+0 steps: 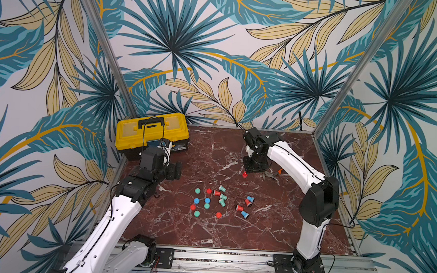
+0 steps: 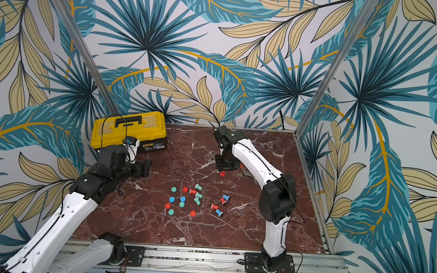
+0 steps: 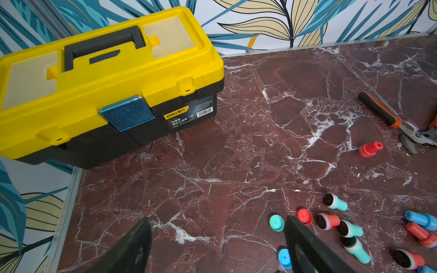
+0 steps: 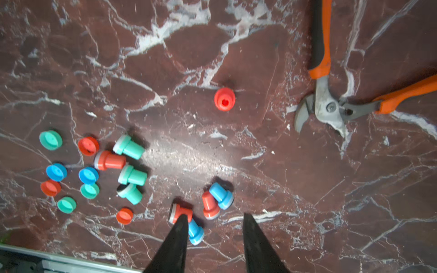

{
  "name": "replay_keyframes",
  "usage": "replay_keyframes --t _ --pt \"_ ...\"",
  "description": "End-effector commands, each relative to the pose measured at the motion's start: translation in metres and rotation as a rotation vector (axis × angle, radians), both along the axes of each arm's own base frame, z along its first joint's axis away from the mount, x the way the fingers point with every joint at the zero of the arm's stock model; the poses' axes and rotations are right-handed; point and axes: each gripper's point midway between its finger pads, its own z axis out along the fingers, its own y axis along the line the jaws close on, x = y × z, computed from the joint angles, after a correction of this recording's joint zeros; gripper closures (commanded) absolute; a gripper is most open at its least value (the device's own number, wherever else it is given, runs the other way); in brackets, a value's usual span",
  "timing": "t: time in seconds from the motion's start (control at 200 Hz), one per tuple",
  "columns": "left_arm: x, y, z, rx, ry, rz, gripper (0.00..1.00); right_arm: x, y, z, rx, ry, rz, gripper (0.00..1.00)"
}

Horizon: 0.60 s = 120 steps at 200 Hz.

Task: Close the stamp cap
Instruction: Pick up the stamp from the center of the board.

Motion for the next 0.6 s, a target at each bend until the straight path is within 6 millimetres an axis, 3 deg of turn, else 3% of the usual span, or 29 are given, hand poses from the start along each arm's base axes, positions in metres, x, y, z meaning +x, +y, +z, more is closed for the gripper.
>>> replay_keyframes --t 0.0,0.18,0.265,0.345,0.596 --pt "0.001 0.002 0.001 -0.005 -0.011 0.007 0.11 -0.026 0.003 -0.013 -0.015 0.044 0.068 0.61" --pt "0.001 0.002 -0.001 -0.001 -0.008 0.009 0.11 -0.073 0.012 -0.04 -0.052 0.124 0.182 0.63" --pt "0.0 0.003 0.0 -0.002 -0.01 0.011 0.11 -0.087 0.017 -0.052 -0.033 0.139 0.202 0.65" --pt "0.0 0.003 0.0 -0.002 -0.01 0.012 0.11 -0.092 0.025 -0.06 -0.014 0.14 0.178 0.68" --pt "0.001 0.004 0.001 0.001 -0.014 0.017 0.11 -0.089 0.078 -0.074 0.055 0.039 0.146 0.69"
